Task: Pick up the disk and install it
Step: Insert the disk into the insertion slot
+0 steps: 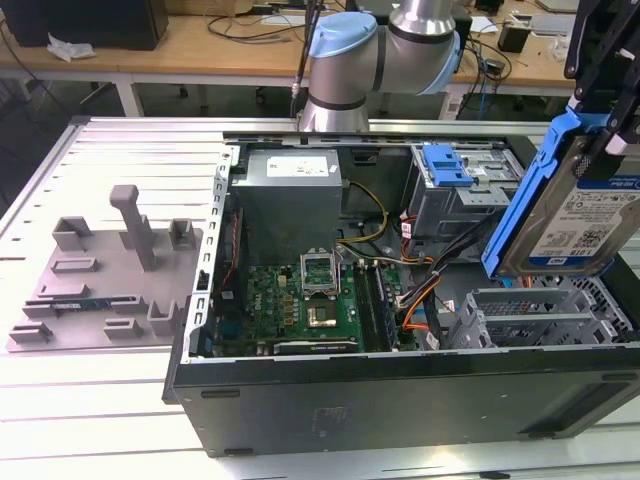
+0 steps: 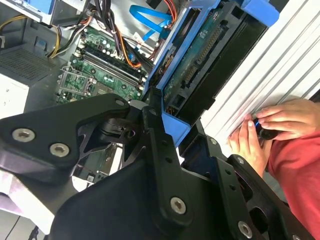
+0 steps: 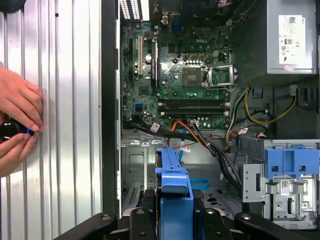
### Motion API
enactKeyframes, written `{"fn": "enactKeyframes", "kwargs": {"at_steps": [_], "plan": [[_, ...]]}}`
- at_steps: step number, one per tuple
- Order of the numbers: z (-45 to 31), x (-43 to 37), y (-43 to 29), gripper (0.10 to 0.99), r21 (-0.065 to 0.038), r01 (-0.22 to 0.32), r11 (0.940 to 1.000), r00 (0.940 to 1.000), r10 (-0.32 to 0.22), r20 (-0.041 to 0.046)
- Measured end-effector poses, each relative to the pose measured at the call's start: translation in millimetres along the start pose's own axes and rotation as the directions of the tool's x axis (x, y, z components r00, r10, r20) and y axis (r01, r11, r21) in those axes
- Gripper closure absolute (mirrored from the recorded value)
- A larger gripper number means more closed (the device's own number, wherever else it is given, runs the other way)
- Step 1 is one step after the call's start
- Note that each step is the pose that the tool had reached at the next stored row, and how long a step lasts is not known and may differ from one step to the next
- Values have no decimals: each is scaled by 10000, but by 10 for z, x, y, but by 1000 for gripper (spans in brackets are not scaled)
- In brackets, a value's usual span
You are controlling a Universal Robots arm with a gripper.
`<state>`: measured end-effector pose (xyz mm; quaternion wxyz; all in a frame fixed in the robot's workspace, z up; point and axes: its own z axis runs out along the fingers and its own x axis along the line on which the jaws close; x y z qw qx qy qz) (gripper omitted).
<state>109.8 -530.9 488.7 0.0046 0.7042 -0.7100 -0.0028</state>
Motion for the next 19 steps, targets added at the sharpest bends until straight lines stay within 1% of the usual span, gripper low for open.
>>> {"fn": "enactKeyframes", "kwargs": {"at_steps": [19], "plan": [[92, 14, -7, 718, 1, 402, 9992, 9992, -402, -7]]}}
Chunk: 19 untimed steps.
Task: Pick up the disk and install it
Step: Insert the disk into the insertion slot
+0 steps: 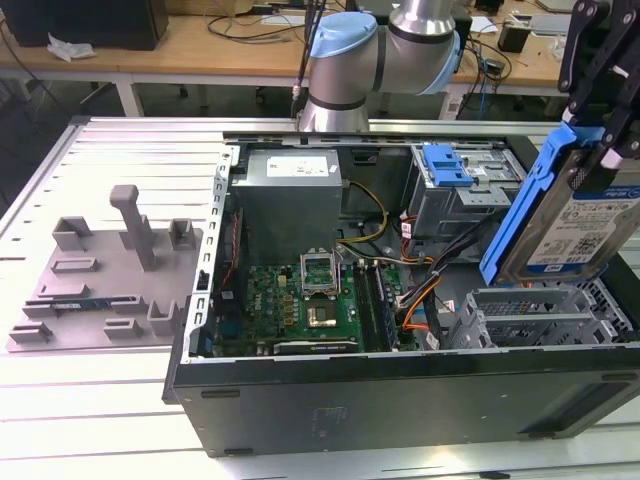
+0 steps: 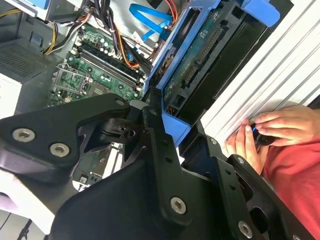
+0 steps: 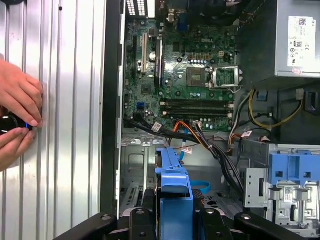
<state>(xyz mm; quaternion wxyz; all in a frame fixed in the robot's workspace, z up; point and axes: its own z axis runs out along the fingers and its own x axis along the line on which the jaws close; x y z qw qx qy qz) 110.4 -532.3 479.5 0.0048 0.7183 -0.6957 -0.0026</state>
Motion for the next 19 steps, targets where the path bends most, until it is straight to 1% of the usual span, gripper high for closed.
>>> {"fn": "enactKeyframes", "kwargs": {"at_steps": [10, 19], "plan": [[46, 8, 0, 718, 0, 38, 10000, 10000, -38, 0], [72, 22, 0, 718, 0, -12, 10000, 10000, 12, 0]]}}
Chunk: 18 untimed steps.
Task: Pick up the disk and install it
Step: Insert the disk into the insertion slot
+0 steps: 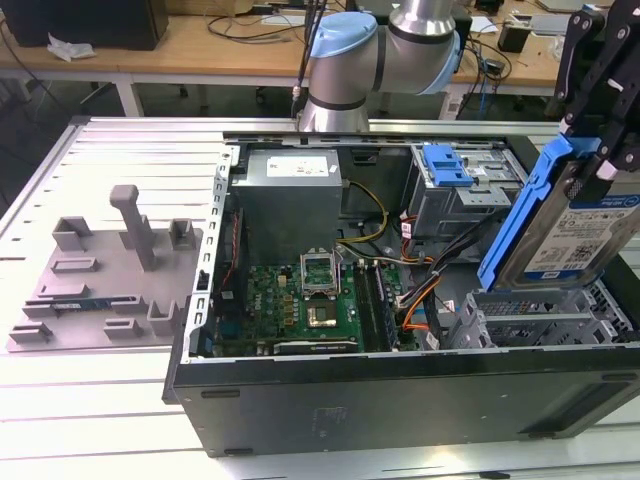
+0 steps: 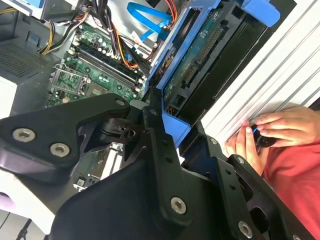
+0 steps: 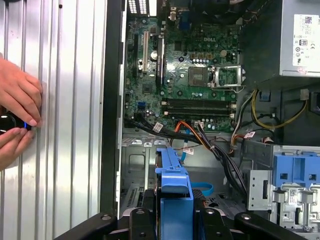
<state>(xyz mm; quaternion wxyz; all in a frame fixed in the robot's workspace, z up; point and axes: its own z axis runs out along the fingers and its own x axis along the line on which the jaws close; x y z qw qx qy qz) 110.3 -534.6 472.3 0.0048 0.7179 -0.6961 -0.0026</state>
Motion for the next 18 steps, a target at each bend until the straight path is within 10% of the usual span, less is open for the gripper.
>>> {"fn": "enactKeyframes", "kwargs": {"at_steps": [18], "plan": [[68, 17, -16, 718, -1, -363, 9993, 9993, 363, 5]]}}
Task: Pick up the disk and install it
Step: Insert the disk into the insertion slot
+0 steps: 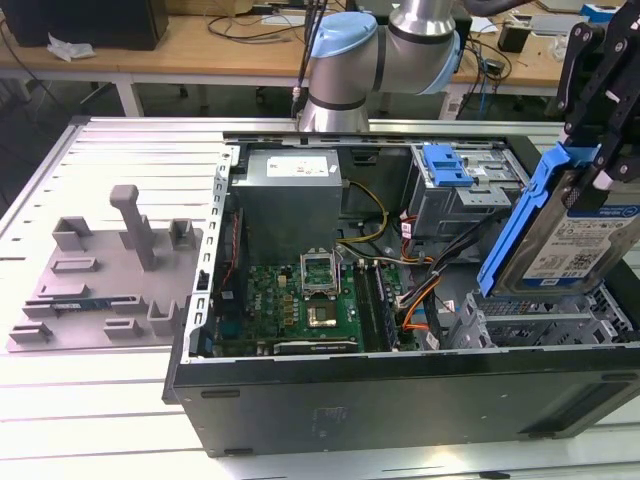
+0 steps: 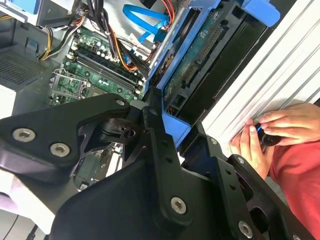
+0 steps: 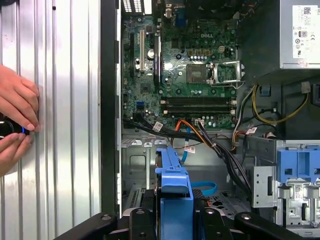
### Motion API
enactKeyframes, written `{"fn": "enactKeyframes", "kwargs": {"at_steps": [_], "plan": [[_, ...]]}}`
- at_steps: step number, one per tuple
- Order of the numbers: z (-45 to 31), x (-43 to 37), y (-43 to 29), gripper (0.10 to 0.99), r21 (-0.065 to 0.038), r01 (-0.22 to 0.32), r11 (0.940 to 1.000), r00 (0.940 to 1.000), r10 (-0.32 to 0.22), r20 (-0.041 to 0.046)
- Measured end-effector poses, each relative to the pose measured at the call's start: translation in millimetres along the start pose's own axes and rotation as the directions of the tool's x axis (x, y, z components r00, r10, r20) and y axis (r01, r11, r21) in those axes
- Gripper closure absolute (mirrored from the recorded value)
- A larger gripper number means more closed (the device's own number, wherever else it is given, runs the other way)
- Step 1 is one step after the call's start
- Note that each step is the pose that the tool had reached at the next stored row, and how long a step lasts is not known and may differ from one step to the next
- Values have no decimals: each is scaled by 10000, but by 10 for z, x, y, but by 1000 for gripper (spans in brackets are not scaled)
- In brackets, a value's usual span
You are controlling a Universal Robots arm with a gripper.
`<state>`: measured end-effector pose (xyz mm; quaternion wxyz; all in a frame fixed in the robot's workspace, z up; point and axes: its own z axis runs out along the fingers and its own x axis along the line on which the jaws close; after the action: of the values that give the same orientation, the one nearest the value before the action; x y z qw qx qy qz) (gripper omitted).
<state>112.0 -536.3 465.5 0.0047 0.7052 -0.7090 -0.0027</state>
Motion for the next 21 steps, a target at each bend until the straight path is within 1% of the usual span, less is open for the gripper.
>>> {"fn": "enactKeyframes", "kwargs": {"at_steps": [21], "plan": [[57, 20, -9, 718, -1, -1, 10000, 10000, 1, -2]]}}
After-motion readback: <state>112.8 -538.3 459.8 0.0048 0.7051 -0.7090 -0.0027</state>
